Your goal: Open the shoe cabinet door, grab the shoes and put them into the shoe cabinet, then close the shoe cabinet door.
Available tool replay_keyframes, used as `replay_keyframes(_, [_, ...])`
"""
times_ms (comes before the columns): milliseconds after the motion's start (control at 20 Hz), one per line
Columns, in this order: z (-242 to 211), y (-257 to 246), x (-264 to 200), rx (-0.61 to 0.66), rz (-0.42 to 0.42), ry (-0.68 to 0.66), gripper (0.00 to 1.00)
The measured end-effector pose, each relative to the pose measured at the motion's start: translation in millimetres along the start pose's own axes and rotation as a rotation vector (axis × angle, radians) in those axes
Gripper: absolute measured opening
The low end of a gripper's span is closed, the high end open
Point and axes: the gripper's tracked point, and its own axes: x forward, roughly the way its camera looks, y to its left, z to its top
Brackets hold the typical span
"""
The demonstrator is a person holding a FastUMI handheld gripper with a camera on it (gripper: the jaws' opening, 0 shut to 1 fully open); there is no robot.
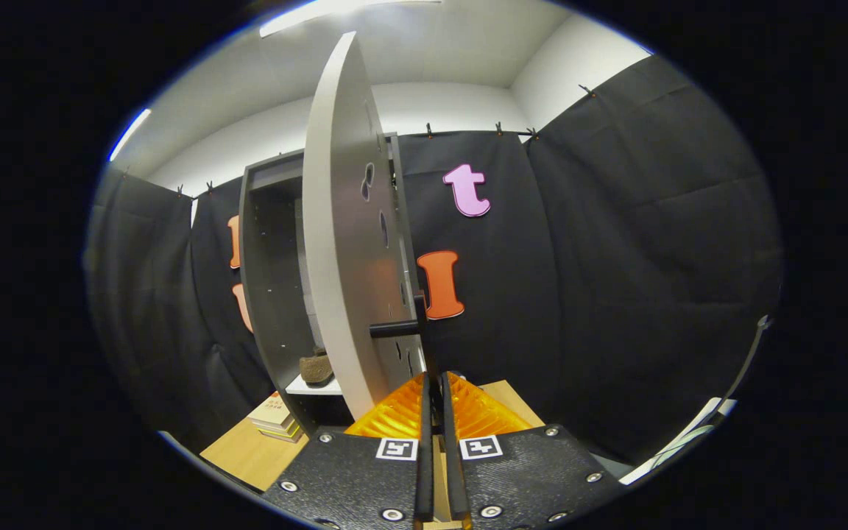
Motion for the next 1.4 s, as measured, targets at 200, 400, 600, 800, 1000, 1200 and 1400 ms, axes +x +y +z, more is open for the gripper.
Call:
replay_keyframes(200, [9.8,-14.5,-19.5,0.007,-0.050,-0.034,0.06])
replay_keyframes(400, [13.9,-19.6,-32.5,-0.004,-0.096,-0.042,0.06])
replay_keyframes(600, [8.0,0.4,-53.0,-0.026,-0.104,-0.039,0.05])
replay_keyframes(800, [-3.0,35.9,-65.2,-0.042,-0.085,-0.016,0.06])
replay_keyframes(1000, [-25.6,70.2,-67.3,-0.044,-0.097,0.029,0.15])
replay_keyframes(1200, [-52.8,108.1,-71.0,-0.047,-0.082,0.056,0.42])
replay_keyframes(1400, [-103.3,137.9,-58.9,-0.069,-0.060,0.140,0.61])
